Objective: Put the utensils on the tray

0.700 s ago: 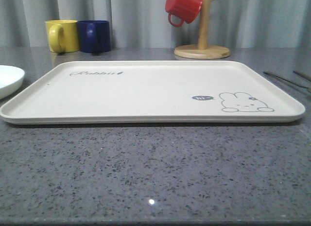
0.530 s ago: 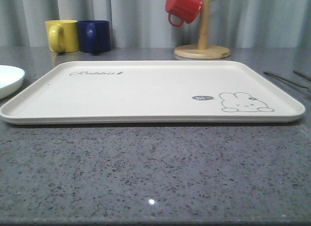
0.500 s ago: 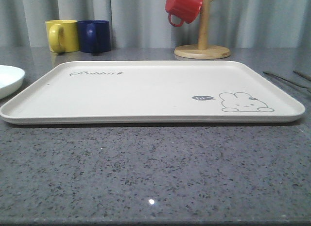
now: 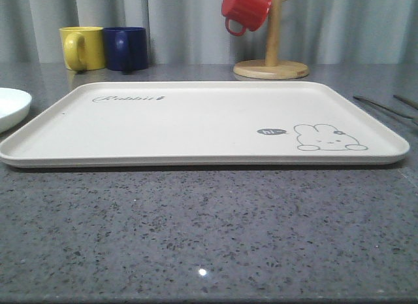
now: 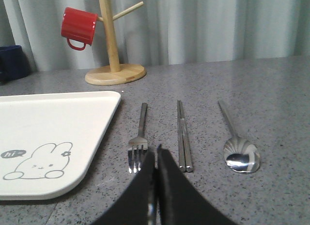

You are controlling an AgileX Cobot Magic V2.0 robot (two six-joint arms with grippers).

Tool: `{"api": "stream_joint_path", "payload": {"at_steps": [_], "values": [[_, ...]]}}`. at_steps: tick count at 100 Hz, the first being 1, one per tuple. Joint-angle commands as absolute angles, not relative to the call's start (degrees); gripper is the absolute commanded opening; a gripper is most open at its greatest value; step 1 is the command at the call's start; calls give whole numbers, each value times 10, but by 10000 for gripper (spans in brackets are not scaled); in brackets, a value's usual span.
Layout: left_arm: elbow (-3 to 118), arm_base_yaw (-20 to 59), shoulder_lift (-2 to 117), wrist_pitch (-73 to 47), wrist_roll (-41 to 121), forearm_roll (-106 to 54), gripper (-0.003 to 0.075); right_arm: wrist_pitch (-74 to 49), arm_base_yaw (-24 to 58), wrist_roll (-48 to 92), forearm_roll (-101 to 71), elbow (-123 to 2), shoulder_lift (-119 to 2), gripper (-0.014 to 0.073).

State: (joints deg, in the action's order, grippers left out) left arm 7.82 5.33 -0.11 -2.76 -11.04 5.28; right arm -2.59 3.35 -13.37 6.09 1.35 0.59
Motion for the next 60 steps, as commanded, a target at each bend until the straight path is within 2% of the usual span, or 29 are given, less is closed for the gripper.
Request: {"api": "stream_joint_path", "payload": {"at_steps": [1, 46, 60], "values": [[146, 52, 25, -34, -113, 45, -19, 21, 30, -130, 69, 16, 16, -69], [433, 52, 283, -346, -113, 61, -19, 21, 30, -130, 69, 16, 16, -69], [467, 52, 352, -371, -113, 73, -19, 21, 30, -130, 69, 16, 16, -69]]}}
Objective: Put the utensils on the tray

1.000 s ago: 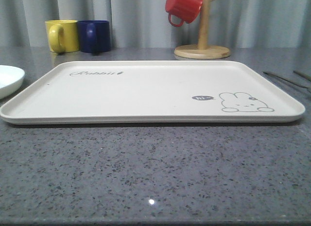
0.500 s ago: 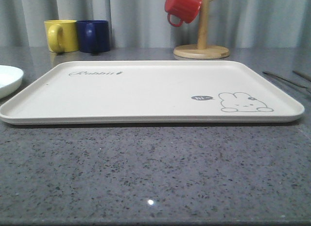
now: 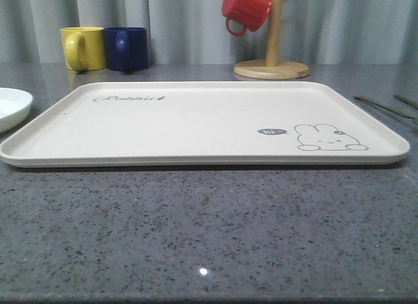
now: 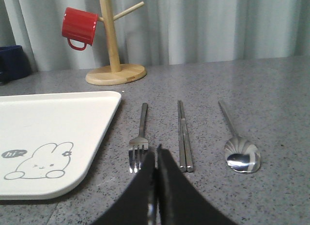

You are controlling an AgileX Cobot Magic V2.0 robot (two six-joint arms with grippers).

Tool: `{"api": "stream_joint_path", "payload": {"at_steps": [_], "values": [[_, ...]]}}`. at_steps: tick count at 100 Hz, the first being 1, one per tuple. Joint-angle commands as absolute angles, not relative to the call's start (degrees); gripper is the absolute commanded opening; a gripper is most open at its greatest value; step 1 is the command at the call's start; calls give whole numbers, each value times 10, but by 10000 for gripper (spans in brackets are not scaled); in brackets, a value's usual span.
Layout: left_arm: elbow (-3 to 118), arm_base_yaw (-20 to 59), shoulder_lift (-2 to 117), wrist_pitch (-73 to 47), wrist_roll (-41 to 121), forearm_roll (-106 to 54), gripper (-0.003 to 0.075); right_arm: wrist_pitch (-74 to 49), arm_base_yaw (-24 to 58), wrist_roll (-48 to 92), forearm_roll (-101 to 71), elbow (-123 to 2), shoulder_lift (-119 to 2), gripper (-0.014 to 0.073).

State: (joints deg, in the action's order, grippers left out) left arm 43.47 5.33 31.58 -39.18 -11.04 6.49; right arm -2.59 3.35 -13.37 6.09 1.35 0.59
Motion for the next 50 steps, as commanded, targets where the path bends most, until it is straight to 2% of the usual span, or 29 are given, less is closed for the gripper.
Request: {"api": "stream_joint_path", "payload": {"at_steps": [1, 33, 42, 50], "values": [[468, 52, 355, -371, -113, 73, -19, 21, 30, -130, 69, 16, 16, -69], [469, 52, 422, -371, -113, 74, -11, 21, 30, -130, 69, 16, 16, -69], [469, 52, 428, -378, -113, 73, 71, 21, 30, -130, 69, 16, 16, -69], [469, 52, 428, -387, -113, 73, 228, 21, 30, -130, 69, 16, 16, -69]]}}
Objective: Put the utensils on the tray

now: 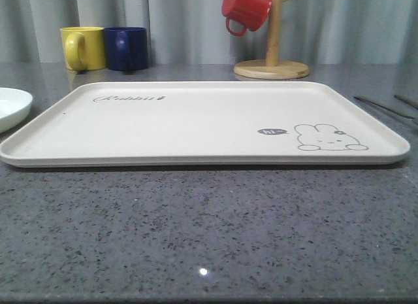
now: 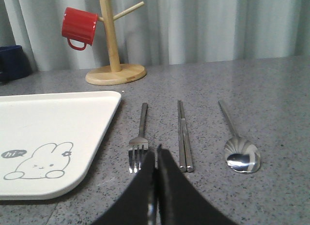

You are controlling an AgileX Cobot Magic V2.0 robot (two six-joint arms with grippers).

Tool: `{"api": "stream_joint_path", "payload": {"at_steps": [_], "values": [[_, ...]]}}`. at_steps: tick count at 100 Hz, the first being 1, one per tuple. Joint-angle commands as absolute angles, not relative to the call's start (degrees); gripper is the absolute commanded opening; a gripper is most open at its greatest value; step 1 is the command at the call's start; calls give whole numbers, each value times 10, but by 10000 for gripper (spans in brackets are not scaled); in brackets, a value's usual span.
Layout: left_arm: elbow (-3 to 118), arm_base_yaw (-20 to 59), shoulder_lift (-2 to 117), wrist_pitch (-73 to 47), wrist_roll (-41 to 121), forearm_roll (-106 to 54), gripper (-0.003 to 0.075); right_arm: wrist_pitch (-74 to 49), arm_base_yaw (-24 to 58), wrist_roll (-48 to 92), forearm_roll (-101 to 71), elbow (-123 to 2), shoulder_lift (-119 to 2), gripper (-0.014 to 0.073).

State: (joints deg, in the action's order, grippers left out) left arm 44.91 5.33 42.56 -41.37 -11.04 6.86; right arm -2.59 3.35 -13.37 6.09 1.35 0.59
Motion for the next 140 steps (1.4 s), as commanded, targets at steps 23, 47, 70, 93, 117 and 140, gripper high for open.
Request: {"api": "stream_joint_path", "payload": {"at_steps": [23, 47, 70, 93, 117, 140], "values": [[468, 52, 428, -390, -113, 66, 552, 21, 30, -130, 69, 16, 16, -69], [522, 36, 492, -427, -116, 75, 547, 21, 30, -130, 69, 16, 16, -69], [606, -22, 625, -451, -112, 74, 547, 21, 30, -130, 69, 16, 16, -69], [665, -73, 741, -474, -53, 39, 547, 21, 30, -130, 69, 16, 16, -69], [680, -106, 827, -477, -34, 31, 547, 21, 30, -130, 69, 16, 16, -69], [680, -114, 879, -470, -24, 21, 547, 21, 30, -130, 69, 16, 16, -69]]}}
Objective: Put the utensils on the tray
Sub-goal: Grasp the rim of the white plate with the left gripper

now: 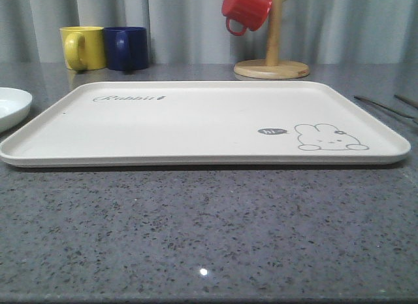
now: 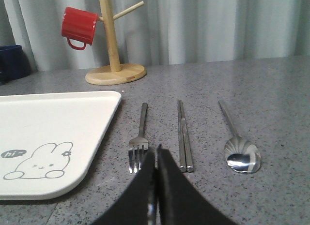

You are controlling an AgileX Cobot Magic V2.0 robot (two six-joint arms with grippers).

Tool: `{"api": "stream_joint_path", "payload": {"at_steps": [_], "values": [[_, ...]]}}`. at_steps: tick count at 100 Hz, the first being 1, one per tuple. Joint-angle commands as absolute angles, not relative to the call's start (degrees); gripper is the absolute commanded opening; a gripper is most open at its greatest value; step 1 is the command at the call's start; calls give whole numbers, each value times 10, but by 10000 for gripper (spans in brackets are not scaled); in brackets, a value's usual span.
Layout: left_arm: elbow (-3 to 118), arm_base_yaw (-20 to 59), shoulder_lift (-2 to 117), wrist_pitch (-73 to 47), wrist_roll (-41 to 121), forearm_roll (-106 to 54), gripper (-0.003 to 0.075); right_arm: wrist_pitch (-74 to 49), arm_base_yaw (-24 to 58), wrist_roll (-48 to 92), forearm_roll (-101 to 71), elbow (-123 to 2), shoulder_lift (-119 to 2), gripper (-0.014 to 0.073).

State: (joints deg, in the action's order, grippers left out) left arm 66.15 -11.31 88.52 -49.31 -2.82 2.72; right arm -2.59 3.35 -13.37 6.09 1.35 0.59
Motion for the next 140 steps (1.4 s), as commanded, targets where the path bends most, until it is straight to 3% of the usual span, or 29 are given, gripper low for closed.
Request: {"api": "stream_joint_path", "payload": {"at_steps": [1, 34, 46, 70, 99, 140], "values": [[680, -114, 880, -470, -24, 21, 547, 21, 30, -130, 69, 16, 16, -69], [680, -114, 913, -474, -11, 17, 517, 21, 30, -130, 69, 16, 16, -69], [680, -114, 920, -475, 3, 0, 370, 21, 30, -130, 69, 16, 16, -69], [680, -114, 922, -477, 19, -6, -18, 21, 30, -130, 69, 16, 16, -69], [680, -114, 900, -471, 21, -9, -19, 21, 30, -130, 69, 16, 16, -69], [710, -114, 772, -472, 42, -39, -19, 21, 30, -130, 69, 16, 16, -69]]}}
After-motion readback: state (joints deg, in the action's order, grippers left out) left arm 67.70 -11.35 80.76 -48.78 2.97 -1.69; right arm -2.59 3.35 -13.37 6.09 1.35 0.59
